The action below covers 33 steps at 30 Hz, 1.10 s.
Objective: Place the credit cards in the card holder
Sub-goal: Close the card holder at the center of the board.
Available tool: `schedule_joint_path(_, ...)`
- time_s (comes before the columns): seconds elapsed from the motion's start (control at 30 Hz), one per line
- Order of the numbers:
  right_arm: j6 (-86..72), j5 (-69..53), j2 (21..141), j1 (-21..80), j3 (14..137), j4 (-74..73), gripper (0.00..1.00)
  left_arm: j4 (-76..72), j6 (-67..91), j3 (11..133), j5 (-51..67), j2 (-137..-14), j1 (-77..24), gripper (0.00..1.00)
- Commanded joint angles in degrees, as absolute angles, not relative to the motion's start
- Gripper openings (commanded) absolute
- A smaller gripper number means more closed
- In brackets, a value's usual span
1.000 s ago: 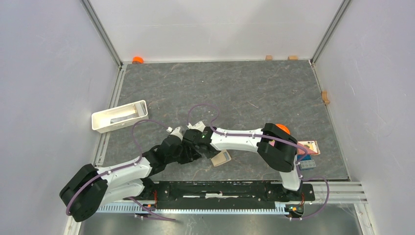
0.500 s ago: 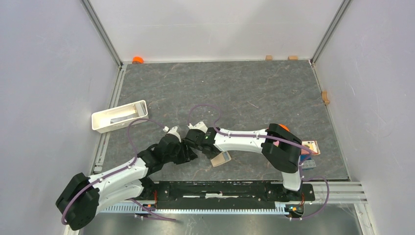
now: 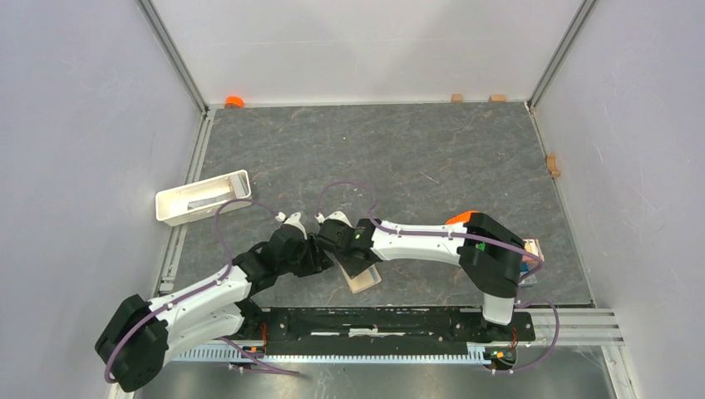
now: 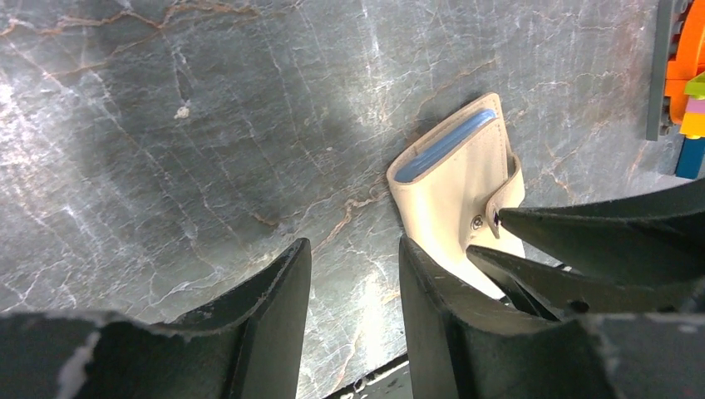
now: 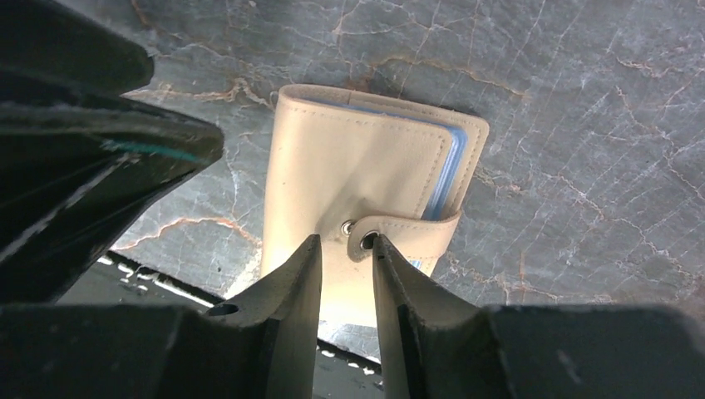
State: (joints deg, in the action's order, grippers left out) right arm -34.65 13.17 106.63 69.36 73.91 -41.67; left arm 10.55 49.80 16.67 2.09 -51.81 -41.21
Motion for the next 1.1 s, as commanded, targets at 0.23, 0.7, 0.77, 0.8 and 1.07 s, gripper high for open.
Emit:
schedule_joint_path(0.23,-33.88,14.48,100.40,69.69,73.57,-42.37,0.32,-3.60,51.14,15.97,8.57,-57.80,-41.05,0.51)
schedule_joint_path(0.7,-31.55,15.40,101.52,69.79,74.40,-43.42,0.29,-9.40,54.31,15.63,6.16,-65.98,-44.95,0.49)
schedule_joint_path(0.77,-31.30,15.20,101.74,69.78,74.17,-43.22,0.29,-9.18,54.31,15.86,5.39,-66.64,-45.22,0.49)
schedule_joint_path(0.8,-31.23,15.17,101.93,69.77,74.05,-43.13,0.28,-8.78,54.23,16.04,4.98,-67.05,-45.34,0.48)
schedule_joint_path(1.07,-30.59,14.70,103.59,69.75,74.45,-42.07,0.28,-8.44,54.05,16.70,4.04,-69.10,-46.10,0.45)
